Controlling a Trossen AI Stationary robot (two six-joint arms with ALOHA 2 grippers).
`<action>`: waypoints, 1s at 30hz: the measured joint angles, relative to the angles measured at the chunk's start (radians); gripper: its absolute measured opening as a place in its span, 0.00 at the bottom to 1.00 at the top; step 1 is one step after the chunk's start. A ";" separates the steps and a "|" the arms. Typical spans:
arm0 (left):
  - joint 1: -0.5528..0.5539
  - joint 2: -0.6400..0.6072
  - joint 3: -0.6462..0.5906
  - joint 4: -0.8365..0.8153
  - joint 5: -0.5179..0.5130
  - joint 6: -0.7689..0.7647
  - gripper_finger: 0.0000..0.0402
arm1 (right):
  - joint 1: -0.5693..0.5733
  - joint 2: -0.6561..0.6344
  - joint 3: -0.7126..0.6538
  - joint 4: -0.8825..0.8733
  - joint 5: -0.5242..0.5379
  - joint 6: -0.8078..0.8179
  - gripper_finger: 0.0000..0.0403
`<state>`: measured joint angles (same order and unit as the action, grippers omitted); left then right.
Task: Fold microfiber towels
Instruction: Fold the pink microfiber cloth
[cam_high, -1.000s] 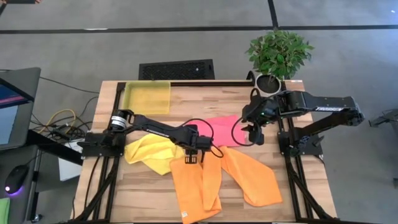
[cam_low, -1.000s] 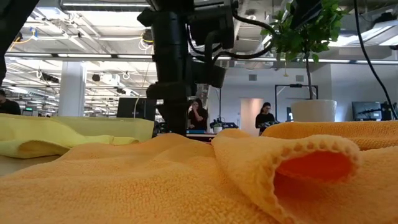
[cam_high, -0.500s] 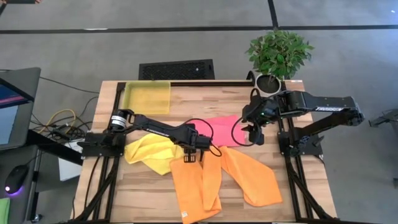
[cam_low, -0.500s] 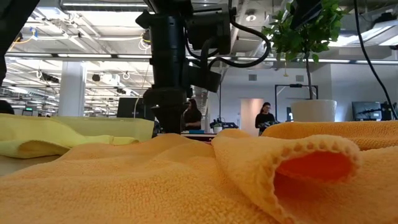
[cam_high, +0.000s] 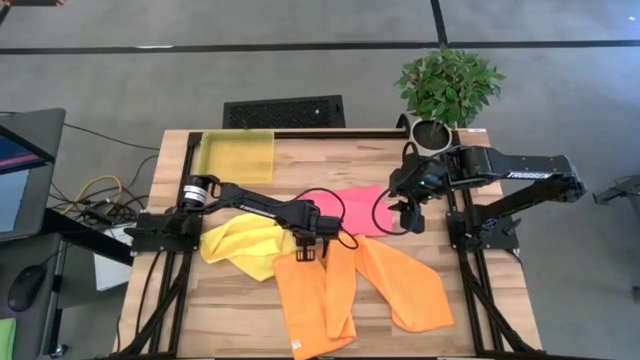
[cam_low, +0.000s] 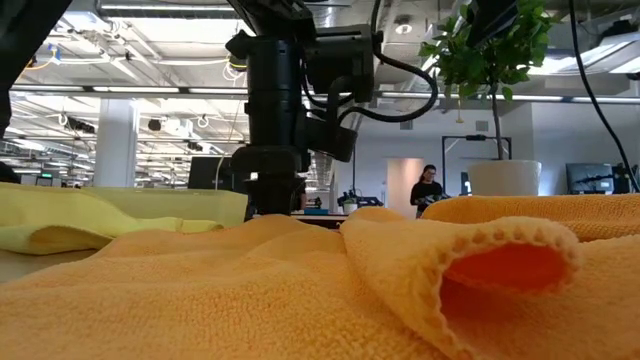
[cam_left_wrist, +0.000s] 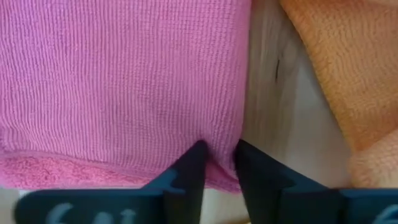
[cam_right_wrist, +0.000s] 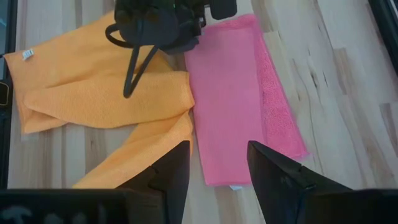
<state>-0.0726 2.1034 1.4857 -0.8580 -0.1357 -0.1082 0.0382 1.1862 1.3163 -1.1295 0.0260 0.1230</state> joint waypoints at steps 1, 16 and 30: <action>0.000 0.001 0.000 -0.001 0.003 -0.014 0.13 | 0.000 0.000 0.000 -0.001 0.000 0.000 0.45; 0.047 -0.090 0.117 -0.055 -0.018 0.017 0.00 | 0.000 -0.004 0.000 -0.075 -0.001 0.008 0.45; 0.063 -0.047 0.157 0.271 0.026 0.175 0.00 | 0.000 -0.005 0.000 -0.070 0.000 0.009 0.45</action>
<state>-0.0092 2.0565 1.6422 -0.5870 -0.1100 0.0668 0.0379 1.1816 1.3159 -1.1992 0.0257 0.1321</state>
